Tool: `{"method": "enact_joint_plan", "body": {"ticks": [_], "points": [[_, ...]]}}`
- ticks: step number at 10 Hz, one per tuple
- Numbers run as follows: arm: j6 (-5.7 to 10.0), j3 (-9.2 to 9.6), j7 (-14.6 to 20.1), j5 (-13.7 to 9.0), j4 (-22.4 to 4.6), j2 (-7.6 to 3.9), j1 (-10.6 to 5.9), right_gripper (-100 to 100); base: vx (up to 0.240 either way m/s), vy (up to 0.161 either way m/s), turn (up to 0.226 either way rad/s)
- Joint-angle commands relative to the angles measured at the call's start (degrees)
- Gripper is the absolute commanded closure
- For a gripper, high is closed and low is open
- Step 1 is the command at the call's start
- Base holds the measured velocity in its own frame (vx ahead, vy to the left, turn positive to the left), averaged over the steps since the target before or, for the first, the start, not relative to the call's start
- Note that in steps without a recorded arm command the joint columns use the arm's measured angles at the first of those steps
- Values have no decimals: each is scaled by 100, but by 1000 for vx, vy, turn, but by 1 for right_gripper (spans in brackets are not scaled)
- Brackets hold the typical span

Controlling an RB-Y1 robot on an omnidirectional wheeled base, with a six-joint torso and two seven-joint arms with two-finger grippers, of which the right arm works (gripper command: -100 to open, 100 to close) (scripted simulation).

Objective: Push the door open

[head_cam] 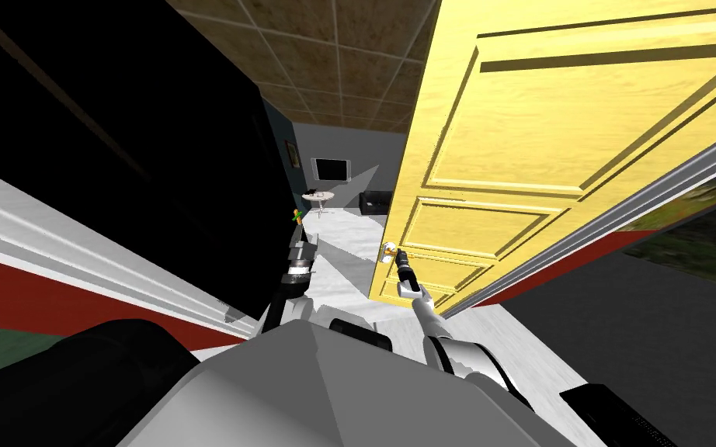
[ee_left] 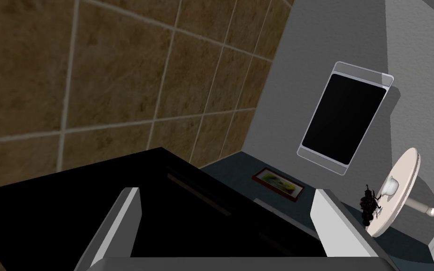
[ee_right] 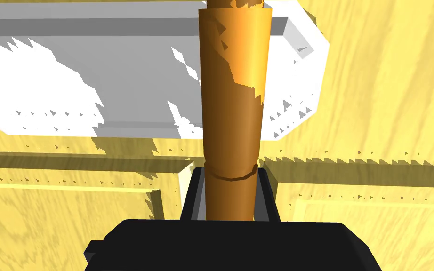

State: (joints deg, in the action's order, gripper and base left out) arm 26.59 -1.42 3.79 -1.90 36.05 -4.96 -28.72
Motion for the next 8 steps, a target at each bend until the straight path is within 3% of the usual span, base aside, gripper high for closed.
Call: {"method": "enact_joint_plan", "body": {"ticks": [1, 2, 8], "points": [[110, -120, -16, -41, -142, -121, -63, 100, 155, 130, -70], [110, -120, -16, -41, -142, -121, -63, 100, 94, 72, -43], [93, -524, -182, -170, -165, -233, -27, 100, 146, 140, -71]]}}
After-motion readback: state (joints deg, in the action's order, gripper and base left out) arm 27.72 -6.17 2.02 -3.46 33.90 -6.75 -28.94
